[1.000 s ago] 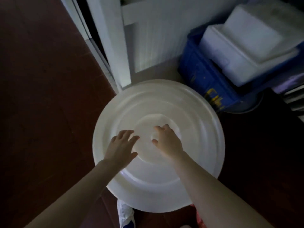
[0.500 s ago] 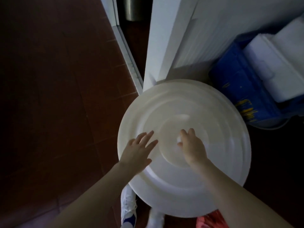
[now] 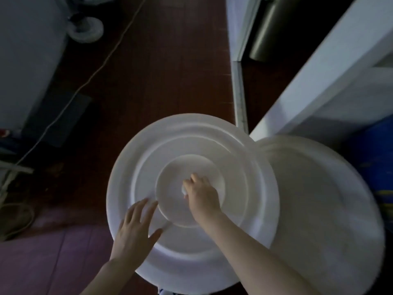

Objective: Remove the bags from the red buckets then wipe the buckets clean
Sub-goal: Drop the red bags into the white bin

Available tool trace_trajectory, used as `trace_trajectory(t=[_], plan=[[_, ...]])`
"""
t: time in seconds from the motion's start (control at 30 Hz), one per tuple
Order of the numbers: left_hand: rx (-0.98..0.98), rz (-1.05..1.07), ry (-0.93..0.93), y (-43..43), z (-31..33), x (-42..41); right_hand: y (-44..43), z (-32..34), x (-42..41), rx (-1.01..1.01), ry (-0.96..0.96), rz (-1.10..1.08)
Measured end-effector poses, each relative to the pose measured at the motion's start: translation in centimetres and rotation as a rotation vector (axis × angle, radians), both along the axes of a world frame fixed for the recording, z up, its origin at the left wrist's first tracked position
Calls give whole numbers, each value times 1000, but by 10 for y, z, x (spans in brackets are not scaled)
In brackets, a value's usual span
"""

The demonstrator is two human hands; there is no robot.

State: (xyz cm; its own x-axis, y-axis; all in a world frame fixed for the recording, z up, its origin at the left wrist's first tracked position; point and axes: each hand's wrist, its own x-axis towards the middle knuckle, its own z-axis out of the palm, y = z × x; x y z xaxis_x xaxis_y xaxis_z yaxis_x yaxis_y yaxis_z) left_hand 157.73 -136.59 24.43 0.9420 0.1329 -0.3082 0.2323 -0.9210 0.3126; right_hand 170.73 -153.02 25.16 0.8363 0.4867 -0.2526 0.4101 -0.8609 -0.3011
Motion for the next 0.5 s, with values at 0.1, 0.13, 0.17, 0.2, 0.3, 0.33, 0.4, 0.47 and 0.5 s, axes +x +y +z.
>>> trace_trajectory(t=[0.1,0.13,0.17,0.2,0.3,0.33,0.4,0.47,0.5], plan=[[17,140,28,37,-10,-36,63,-14,-14,79,15,129],[18,188,37,47,-15,-47,81,-22,-18,90,24,165],[9,230,49,56,-21,-57,97,-31,-24,94,32,192],[-7,263,61,64,-29,-67,112,-42,-29,101,43,211],[-35,326,96,87,-61,-93,150,-83,-42,123,81,251],[-44,332,116,93,-75,-100,160,-100,-46,111,85,273],[-78,304,184,104,-109,-111,177,-142,-53,90,95,300],[-85,261,218,116,-154,-120,190,-191,-57,79,109,312],[-81,258,224,120,-178,-123,194,-217,-59,71,116,312]])
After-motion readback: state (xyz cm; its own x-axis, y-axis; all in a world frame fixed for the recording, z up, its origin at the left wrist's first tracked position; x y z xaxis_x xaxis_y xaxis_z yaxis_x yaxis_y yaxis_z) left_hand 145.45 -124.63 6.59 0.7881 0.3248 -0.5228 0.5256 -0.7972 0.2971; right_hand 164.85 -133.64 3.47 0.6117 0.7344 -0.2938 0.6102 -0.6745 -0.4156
